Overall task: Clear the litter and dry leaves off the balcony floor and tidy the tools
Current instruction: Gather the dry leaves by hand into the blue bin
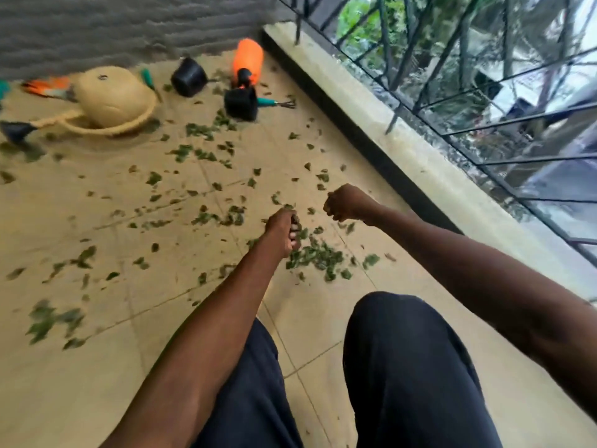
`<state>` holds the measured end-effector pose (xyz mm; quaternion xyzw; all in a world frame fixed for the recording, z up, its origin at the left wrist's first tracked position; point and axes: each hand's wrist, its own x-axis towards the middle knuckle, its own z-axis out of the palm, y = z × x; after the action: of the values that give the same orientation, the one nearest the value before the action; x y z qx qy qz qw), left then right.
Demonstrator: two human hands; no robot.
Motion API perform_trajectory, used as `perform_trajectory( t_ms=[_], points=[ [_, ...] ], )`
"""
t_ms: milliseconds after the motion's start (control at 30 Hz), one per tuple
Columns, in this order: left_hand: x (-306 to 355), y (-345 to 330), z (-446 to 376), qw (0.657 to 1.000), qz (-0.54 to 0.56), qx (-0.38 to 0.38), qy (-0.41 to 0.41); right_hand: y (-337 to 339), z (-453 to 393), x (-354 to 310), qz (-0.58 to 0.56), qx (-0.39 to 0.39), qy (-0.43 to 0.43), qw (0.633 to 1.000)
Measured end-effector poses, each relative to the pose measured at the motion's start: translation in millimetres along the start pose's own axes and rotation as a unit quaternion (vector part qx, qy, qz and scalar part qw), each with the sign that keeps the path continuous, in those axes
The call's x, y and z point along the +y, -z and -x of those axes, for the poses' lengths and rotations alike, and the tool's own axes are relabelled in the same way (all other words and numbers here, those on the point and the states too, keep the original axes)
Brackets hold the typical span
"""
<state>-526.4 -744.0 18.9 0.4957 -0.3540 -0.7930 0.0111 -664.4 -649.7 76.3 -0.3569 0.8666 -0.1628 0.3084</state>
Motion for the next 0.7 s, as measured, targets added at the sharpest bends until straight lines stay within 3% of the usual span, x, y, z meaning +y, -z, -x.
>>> perform_trajectory(
  t_ms=[67,200,333,433,533,700],
  points=[
    [-9.6,-13.1,-11.3,1.0,-0.015,-0.011,0.011,-3.2,1.6,24.5,0.07,0.003,0.017,0.997],
    [-35.7,-42.2,-57.1,0.998,-0.029,-0.036,0.043,-22.5,-2.2,97.0,0.068,0.056,-0.033,0.996],
    [-65.0,-71.3,-97.6,0.993,-0.037,-0.049,0.096,-55.5,-4.7,193.8,-0.04,0.106,-0.175,0.978],
    [-69.1,-96.1,-116.7,0.993,-0.019,-0.048,0.104,-79.5,-6.2,238.7,-0.124,0.091,-0.241,0.958],
    [-69.2,-115.3,-131.6,0.995,-0.015,-0.043,0.092,-105.2,-16.9,246.3,-0.103,0.072,-0.195,0.973],
    [-86.4,-120.0,-137.7,0.993,-0.035,0.006,0.109,-153.6,-14.7,227.7,0.025,-0.009,-0.008,1.0]
  ],
)
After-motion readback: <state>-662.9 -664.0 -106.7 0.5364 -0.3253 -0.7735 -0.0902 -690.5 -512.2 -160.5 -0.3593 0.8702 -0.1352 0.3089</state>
